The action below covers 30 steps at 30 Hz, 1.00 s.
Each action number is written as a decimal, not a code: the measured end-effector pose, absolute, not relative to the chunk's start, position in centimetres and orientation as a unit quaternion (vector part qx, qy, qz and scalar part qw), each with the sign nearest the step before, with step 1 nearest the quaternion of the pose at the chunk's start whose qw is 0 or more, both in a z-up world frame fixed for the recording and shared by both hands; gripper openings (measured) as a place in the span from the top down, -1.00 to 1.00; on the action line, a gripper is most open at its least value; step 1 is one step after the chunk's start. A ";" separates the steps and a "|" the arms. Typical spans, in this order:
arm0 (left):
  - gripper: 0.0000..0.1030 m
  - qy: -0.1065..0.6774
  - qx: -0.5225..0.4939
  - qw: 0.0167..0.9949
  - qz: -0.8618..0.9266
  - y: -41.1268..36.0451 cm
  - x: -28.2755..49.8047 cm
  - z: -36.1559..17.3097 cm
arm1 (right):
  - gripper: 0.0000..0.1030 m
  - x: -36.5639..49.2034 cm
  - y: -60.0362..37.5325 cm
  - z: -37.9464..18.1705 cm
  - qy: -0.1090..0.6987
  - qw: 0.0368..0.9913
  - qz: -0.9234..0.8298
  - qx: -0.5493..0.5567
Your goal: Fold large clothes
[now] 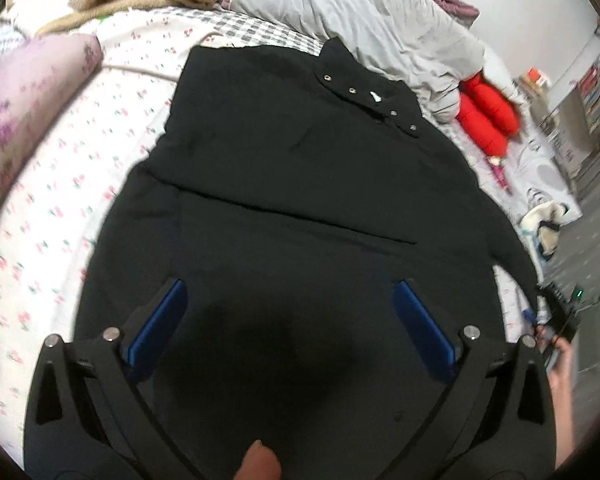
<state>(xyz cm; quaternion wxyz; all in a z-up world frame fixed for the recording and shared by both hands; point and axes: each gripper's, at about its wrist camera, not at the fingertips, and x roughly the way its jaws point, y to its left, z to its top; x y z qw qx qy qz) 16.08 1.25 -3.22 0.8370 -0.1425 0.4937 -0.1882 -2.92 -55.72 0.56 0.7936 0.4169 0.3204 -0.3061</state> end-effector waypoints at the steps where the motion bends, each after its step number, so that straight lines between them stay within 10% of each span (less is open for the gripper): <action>1: -0.99 0.496 -0.151 0.834 -0.189 1.3 16.2 -3.5 | -0.64 -3.7 -56.7 0.6 0.305 0.793 -0.312 0.426; 10: -0.99 0.496 -0.193 0.829 -0.172 1.5 17.9 -5.1 | -0.62 -3.3 -61.9 -0.3 0.240 0.790 -0.362 0.432; 12: -0.99 0.492 -0.194 0.831 -0.173 1.4 18.2 -5.3 | -0.38 -2.8 -63.0 -0.2 0.232 0.783 -0.380 0.435; 14: -0.99 0.494 -0.199 0.827 -0.181 1.5 18.3 -5.6 | 0.52 -2.7 -63.8 -0.3 0.230 0.770 -0.381 0.457; 16: -0.99 0.506 -0.214 0.813 -0.194 1.4 18.8 -5.9 | 0.75 -2.5 -63.9 0.4 0.222 0.767 -0.377 0.469; 30: -0.99 0.512 -0.204 0.807 -0.210 1.7 19.4 -5.0 | 0.84 4.3 -50.6 17.8 0.159 0.921 -0.264 0.236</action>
